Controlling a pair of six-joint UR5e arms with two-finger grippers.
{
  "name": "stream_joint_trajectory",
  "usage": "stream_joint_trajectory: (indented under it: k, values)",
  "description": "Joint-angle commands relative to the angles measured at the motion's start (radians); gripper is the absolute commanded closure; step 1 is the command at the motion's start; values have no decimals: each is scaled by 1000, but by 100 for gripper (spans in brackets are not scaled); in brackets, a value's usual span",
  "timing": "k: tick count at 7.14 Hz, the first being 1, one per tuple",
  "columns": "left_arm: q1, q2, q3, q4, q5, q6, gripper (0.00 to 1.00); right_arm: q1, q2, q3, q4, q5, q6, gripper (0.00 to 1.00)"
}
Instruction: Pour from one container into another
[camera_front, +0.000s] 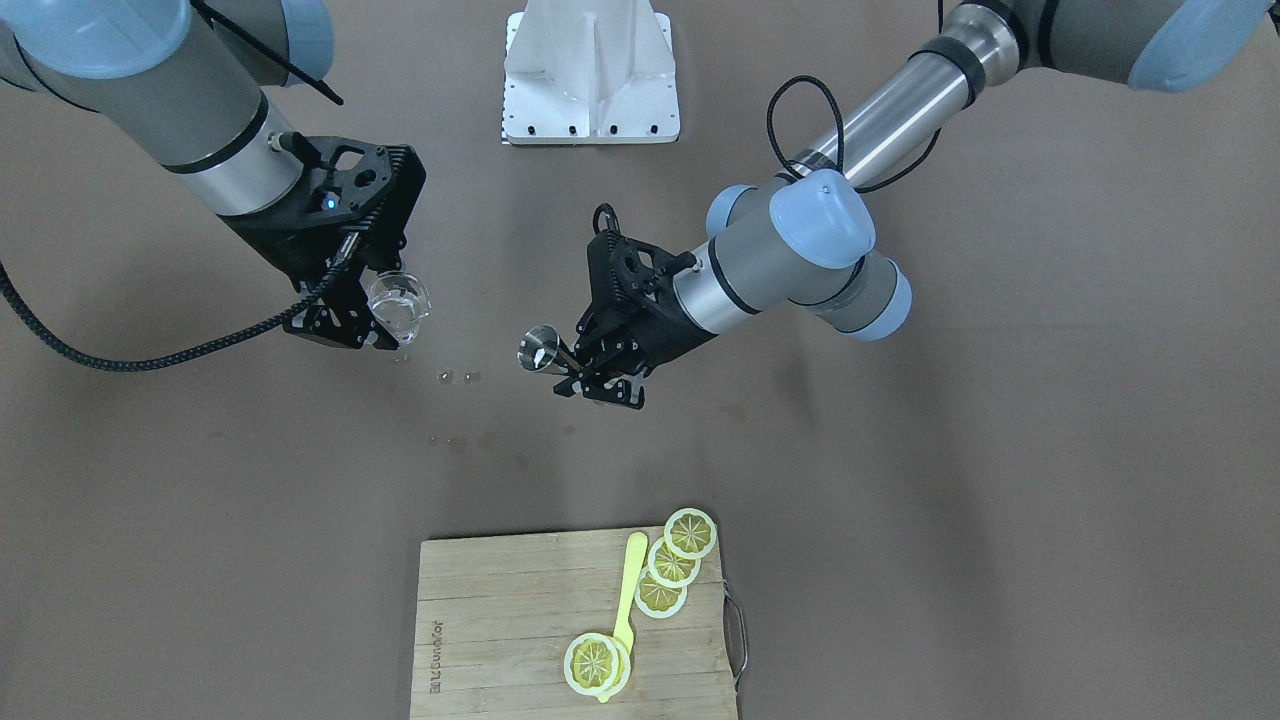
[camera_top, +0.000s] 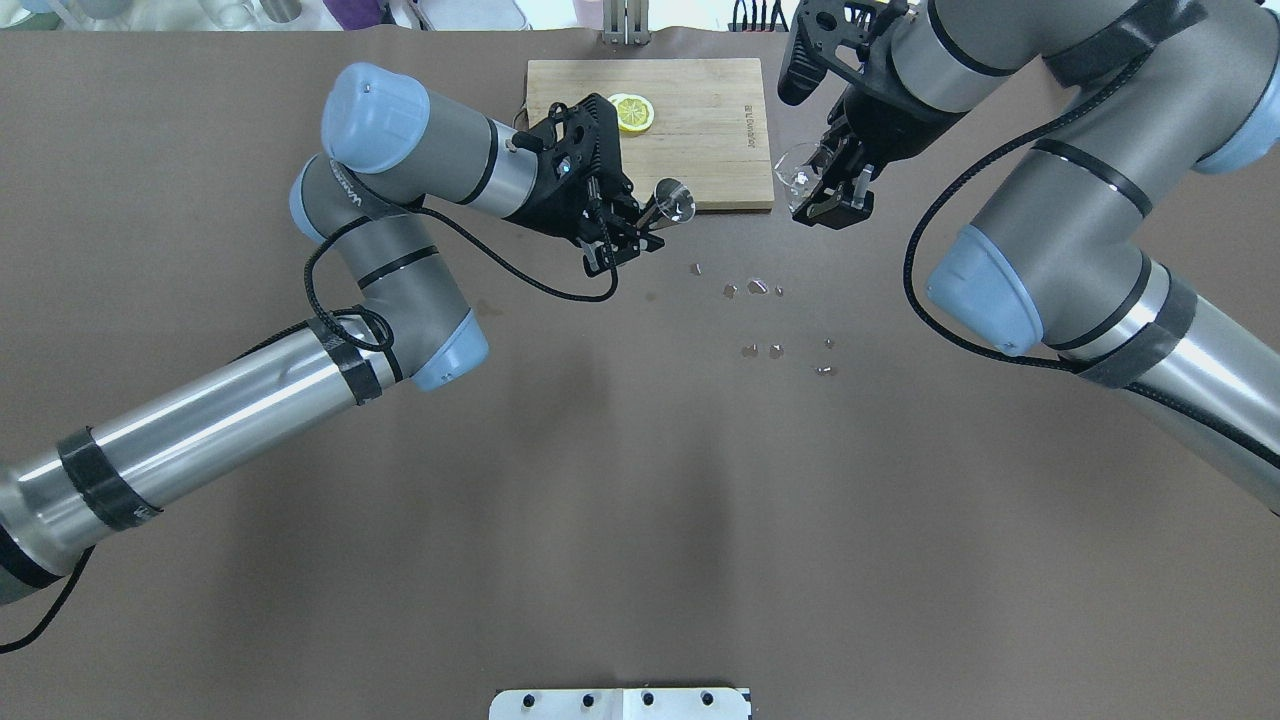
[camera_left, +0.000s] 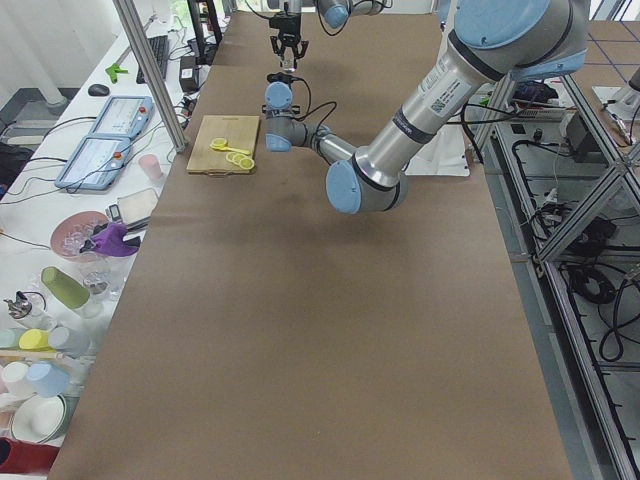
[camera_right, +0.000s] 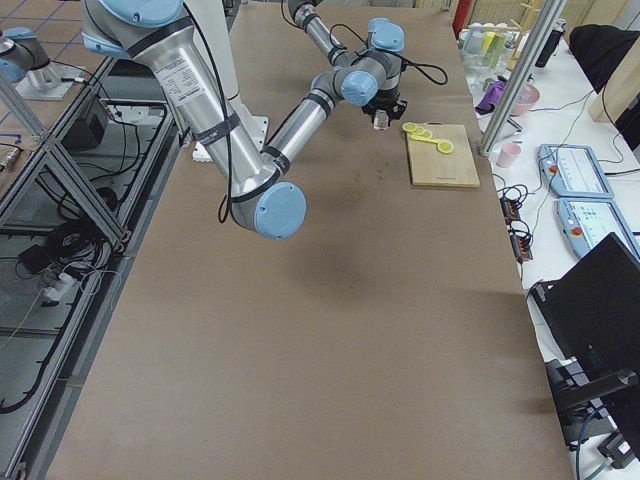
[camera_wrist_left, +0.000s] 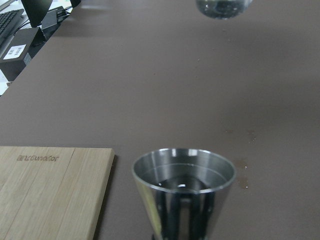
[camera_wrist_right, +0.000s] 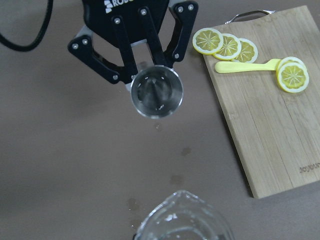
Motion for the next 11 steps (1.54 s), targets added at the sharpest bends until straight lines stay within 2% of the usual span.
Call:
stream_joint_trajectory:
  k: [1, 3, 6, 11]
  values:
    - [44, -37, 16, -19, 46, -19, 100, -25, 37, -20, -54, -1, -1, 100]
    - [60, -55, 41, -36, 70, -31, 100, -27, 78, -20, -164, 5, -17, 100]
    - [61, -54, 41, -43, 70, -31, 100, -39, 86, -9, -282, 7, -95, 100]
    - [63, -54, 41, -49, 70, -36, 100, -66, 159, -58, -408, -24, -173, 100]
